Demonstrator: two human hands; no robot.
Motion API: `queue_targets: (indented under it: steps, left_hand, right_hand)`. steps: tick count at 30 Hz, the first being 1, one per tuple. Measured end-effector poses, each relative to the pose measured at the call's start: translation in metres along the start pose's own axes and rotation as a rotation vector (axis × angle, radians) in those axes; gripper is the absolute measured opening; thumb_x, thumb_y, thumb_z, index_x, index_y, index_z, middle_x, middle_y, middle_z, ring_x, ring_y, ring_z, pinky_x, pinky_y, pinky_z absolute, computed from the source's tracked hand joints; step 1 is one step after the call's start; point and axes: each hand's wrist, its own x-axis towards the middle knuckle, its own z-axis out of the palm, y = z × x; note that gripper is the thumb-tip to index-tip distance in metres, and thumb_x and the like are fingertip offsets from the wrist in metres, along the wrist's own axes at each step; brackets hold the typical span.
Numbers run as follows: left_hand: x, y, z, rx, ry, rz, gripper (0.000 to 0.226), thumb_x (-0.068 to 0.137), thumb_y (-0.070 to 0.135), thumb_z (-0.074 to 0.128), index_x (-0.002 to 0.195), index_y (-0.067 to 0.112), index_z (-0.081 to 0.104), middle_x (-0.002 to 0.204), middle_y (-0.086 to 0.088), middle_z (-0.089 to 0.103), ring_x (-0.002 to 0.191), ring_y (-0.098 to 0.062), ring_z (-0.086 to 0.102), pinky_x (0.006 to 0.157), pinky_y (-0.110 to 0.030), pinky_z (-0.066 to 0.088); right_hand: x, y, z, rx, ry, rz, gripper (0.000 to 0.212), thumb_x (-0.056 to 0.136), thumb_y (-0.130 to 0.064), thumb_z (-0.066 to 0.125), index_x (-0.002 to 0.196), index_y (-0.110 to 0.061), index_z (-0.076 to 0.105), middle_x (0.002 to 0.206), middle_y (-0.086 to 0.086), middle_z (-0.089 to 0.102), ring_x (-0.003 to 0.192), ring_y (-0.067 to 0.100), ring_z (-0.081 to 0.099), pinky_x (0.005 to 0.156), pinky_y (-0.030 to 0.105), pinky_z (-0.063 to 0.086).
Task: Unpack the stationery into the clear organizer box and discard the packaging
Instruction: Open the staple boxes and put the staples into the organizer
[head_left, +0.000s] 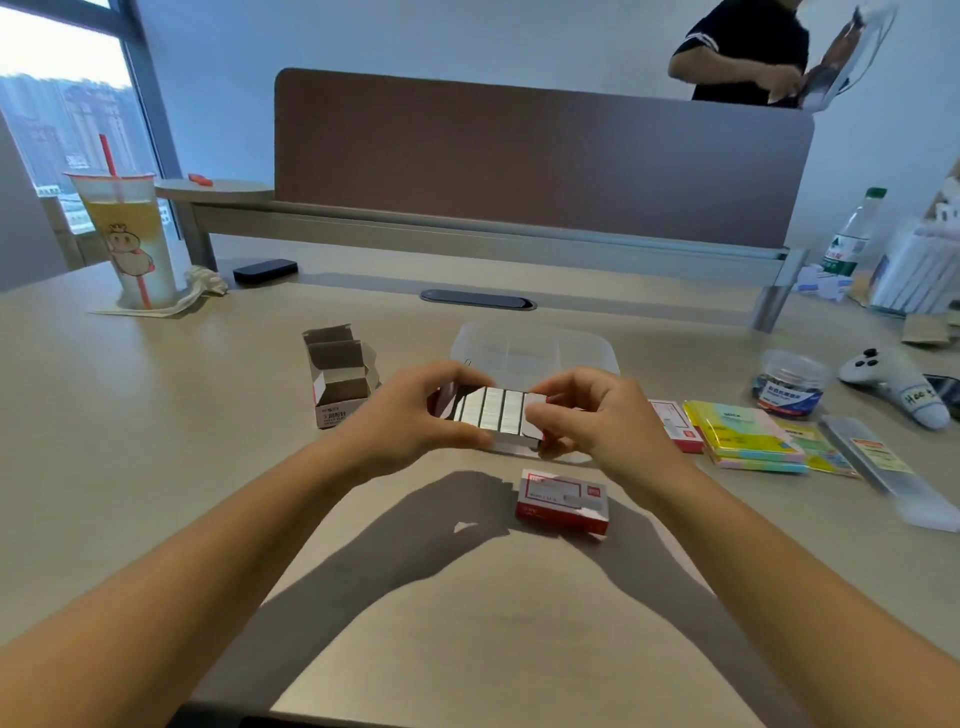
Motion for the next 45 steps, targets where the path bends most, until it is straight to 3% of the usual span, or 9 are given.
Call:
queue_targets:
  steps: [4,8,11,15,17,23,30,37,45]
  left_hand:
    - [0.018,0.015,-0.005,-0.143,-0.002,-0.077,0.047,0.082,0.016,0.057,0.126,0.019,0.041,0.108,0.002,0.047,0.107,-0.019,0.048,0.085,-0.027,0.046]
    - [0.037,0.021,-0.009,-0.283,0.021,-0.116,0.028,0.092,0.022,0.041,0.118,0.012,0.046,0.094,0.0,0.054,0.088,-0.012,0.052,0.07,-0.018,0.048]
    - [0.053,0.02,-0.008,-0.171,0.069,-0.125,0.018,0.089,0.015,0.048,0.107,0.013,0.049,0.098,-0.005,0.058,0.085,-0.013,0.056,0.063,-0.015,0.05]
    - [0.076,0.019,-0.007,-0.038,0.108,-0.137,0.022,0.083,0.007,0.057,0.103,0.012,0.047,0.116,-0.015,0.059,0.095,-0.02,0.053,0.066,-0.02,0.049]
    - [0.085,0.017,-0.007,0.009,0.114,-0.129,0.024,0.081,0.007,0.059,0.102,0.011,0.047,0.114,-0.017,0.06,0.093,-0.022,0.054,0.071,-0.022,0.049]
    - [0.099,0.009,-0.009,0.067,0.128,-0.111,0.032,0.078,0.007,0.062,0.108,0.008,0.051,0.078,-0.001,0.052,0.073,-0.015,0.05,0.075,-0.027,0.043]
    - [0.103,0.004,-0.01,0.079,0.101,-0.068,0.03,0.079,0.006,0.061,0.106,0.01,0.051,0.069,0.004,0.046,0.065,-0.012,0.046,0.066,-0.019,0.042]
    - [0.103,0.005,-0.01,0.065,0.09,-0.058,0.029,0.081,0.004,0.059,0.107,0.014,0.05,0.067,0.005,0.044,0.065,-0.012,0.044,0.062,-0.018,0.043]
    - [0.108,0.006,-0.005,0.066,0.045,-0.043,0.033,0.082,0.002,0.058,0.112,0.013,0.052,0.066,0.002,0.041,0.062,-0.012,0.039,0.061,-0.017,0.04]
  right_hand:
    - [0.011,-0.007,-0.009,0.141,0.051,0.056,0.008,0.082,-0.005,0.058,0.08,-0.012,0.056,0.075,0.002,0.062,0.056,0.011,0.061,0.051,0.015,0.053]
    - [0.026,-0.005,-0.018,0.15,0.107,0.085,0.006,0.083,-0.008,0.058,0.08,-0.013,0.056,0.08,0.005,0.062,0.065,0.016,0.062,0.057,0.018,0.056]
    - [0.038,-0.002,-0.021,0.098,0.115,0.085,0.007,0.083,-0.009,0.058,0.08,-0.014,0.055,0.082,0.004,0.062,0.068,0.016,0.063,0.06,0.021,0.056]
    - [0.057,0.0,-0.023,-0.008,0.134,0.051,0.012,0.083,-0.009,0.059,0.078,-0.017,0.053,0.08,0.002,0.061,0.066,0.013,0.062,0.057,0.017,0.054]
    - [0.067,0.0,-0.023,-0.102,0.14,0.018,0.011,0.082,-0.01,0.06,0.078,-0.016,0.052,0.076,0.0,0.059,0.064,0.01,0.06,0.057,0.016,0.053]
    - [0.084,0.006,-0.024,-0.252,0.073,0.023,0.01,0.082,-0.013,0.061,0.077,-0.016,0.053,0.077,0.003,0.061,0.064,0.011,0.057,0.057,0.018,0.047]
    - [0.088,0.007,-0.026,-0.329,0.015,0.057,0.014,0.084,-0.012,0.058,0.073,-0.018,0.051,0.074,-0.001,0.058,0.064,0.009,0.056,0.056,0.018,0.045]
    - [0.084,0.006,-0.03,-0.453,-0.057,0.071,0.025,0.08,0.001,0.06,0.103,-0.009,0.059,0.092,0.002,0.059,0.085,0.018,0.057,0.079,0.028,0.047]
    - [0.084,0.014,-0.034,-0.518,-0.029,0.004,0.028,0.081,-0.01,0.062,0.109,-0.011,0.06,0.093,-0.004,0.056,0.083,0.011,0.053,0.066,0.015,0.043]
